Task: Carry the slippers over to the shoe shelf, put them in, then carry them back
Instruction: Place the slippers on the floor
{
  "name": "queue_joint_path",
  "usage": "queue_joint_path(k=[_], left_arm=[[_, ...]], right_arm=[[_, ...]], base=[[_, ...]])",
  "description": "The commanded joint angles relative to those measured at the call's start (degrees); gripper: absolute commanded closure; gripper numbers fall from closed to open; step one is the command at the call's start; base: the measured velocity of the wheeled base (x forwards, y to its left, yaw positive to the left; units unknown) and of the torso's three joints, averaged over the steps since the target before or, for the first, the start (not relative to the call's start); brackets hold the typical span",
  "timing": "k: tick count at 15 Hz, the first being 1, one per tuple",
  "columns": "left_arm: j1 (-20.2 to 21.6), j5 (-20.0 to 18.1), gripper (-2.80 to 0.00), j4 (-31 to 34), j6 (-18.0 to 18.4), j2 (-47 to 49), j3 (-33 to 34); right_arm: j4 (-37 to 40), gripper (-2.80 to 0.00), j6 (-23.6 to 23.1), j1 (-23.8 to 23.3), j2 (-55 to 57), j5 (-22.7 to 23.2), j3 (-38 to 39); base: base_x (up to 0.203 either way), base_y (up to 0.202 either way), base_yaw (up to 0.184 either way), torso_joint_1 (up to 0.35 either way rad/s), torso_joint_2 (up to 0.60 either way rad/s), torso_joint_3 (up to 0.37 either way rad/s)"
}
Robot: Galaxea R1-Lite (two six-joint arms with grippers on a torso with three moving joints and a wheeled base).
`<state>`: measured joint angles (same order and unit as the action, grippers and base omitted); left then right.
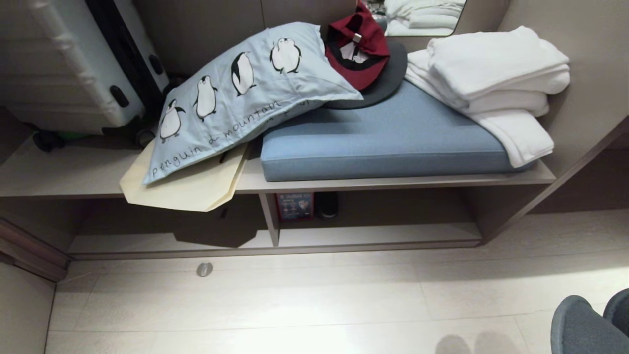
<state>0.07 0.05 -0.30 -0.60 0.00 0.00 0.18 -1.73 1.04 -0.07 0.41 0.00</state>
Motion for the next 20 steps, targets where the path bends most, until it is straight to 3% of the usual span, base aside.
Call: queue_joint_path(k=[1,20], left_arm=[[0.0,0.0,0.0,-0.1,0.0,0.1,0.0],[0.0,0.0,0.0,-0.1,0.0,0.1,0.0]], right_arm=[[0.0,0.0,0.0,0.1,0.0,0.0,0.0],[0.0,0.0,0.0,0.0,0.1,0.0,0.0]], base=[[0.0,0.0,0.0,0.0,0.0,0.2],[0.0,0.0,0.0,0.002,0.0,0.202]])
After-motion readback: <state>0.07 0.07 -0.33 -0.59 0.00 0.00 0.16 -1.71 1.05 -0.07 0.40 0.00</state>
